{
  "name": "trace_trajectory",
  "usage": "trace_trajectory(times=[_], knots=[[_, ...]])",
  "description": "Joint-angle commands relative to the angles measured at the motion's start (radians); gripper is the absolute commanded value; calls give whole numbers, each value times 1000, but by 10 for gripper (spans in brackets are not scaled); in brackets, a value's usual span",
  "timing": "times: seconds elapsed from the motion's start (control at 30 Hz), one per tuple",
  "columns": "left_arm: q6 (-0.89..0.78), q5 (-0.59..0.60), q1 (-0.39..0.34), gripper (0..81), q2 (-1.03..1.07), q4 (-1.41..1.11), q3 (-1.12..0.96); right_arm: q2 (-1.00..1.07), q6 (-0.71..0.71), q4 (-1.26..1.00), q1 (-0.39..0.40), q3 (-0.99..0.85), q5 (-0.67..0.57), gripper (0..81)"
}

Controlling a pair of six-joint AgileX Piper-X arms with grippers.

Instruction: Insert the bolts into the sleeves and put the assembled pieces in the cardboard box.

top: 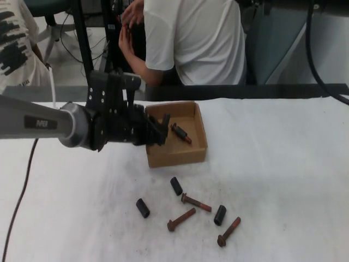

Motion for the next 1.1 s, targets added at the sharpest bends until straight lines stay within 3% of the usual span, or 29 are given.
trace_trajectory(times=[0.0, 0.3, 0.37, 0.43, 0.57, 0.6, 0.9, 1.0, 1.07], knots=[[0, -33, -4, 2, -2, 17, -16, -18, -9, 4, 0, -5, -6, 8], [7, -39, -4, 1, 13, 86, -52, -50, -9, 34, 0, -5, -9, 8], [7, -8, -2, 41, 13, 90, -53, -50, -9, 48, 0, -5, -10, 8], [7, 5, -2, 163, 13, 90, -53, -50, -9, 54, 0, -5, -10, 8], [-16, -5, -2, 558, 13, 97, -53, -52, -9, 55, 0, -5, -10, 8], [-38, -11, -2, 615, 13, 106, -53, -52, -9, 55, 0, -5, -10, 8], [-41, 50, 11, 572, -45, 285, -53, -52, -11, 59, 0, -5, -10, 8], [-29, 120, 16, 572, -132, 351, -53, -52, -122, 156, 0, -5, 19, 8], [11, 115, 16, 572, -210, 400, -53, -47, -252, 308, -8, -5, 125, 8]])
